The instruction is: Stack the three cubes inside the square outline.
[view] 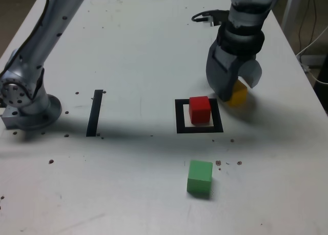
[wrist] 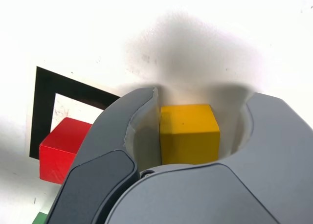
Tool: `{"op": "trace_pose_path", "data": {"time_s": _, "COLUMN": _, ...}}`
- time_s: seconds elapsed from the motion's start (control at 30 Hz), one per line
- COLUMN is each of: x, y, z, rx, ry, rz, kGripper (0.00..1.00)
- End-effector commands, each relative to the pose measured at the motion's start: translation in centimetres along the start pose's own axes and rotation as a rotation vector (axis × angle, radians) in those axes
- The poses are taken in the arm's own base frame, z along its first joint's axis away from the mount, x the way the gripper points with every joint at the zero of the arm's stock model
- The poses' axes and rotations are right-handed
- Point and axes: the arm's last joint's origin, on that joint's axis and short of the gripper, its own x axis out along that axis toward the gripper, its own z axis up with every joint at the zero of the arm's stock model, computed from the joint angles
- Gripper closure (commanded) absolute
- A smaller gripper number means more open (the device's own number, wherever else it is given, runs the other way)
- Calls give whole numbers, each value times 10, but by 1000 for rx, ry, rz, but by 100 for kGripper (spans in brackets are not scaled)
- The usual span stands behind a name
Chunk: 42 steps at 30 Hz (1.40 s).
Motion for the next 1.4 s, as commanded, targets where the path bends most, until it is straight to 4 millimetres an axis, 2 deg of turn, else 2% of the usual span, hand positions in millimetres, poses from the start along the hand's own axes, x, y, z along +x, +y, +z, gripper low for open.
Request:
{"op": "trace_pose_path", "data": {"time_s": 0.0, "x": 3, "y": -1, "z": 2, "rx": -4, "ry": -1, "rz": -9, "kGripper": 71}}
{"op": "trace_pose_path", "data": {"time_s": 0.23, "x": 5, "y": -2, "z": 5, "rx": -2, "ry": -30, "rz": -22, "kGripper": 86}}
{"op": "trace_pose_path", "data": {"time_s": 0.47, "x": -6, "y": 0, "z": -2, "rx": 38, "ry": -42, "rz": -22, "kGripper": 89}}
{"op": "trace_pose_path", "data": {"time_s": 0.63, "x": -36, "y": 6, "z": -23, "rx": 132, "ry": -62, "rz": -11, "kGripper": 89}}
{"op": "trace_pose_path", "data": {"time_s": 0.83, "x": -73, "y": 8, "z": -59, "rx": 257, "ry": -94, "rz": 7, "kGripper": 89}}
{"op": "trace_pose_path", "data": {"time_s": 0.97, "x": -88, "y": 6, "z": -80, "rx": 318, "ry": -110, "rz": 14, "kGripper": 89}}
{"op": "trace_pose_path", "data": {"time_s": 1.13, "x": -86, "y": 1, "z": -98, "rx": 370, "ry": -82, "rz": 26, "kGripper": 89}}
{"op": "trace_pose_path", "data": {"time_s": 1.37, "x": -73, "y": -8, "z": -107, "rx": 396, "ry": -37, "rz": 43, "kGripper": 88}}
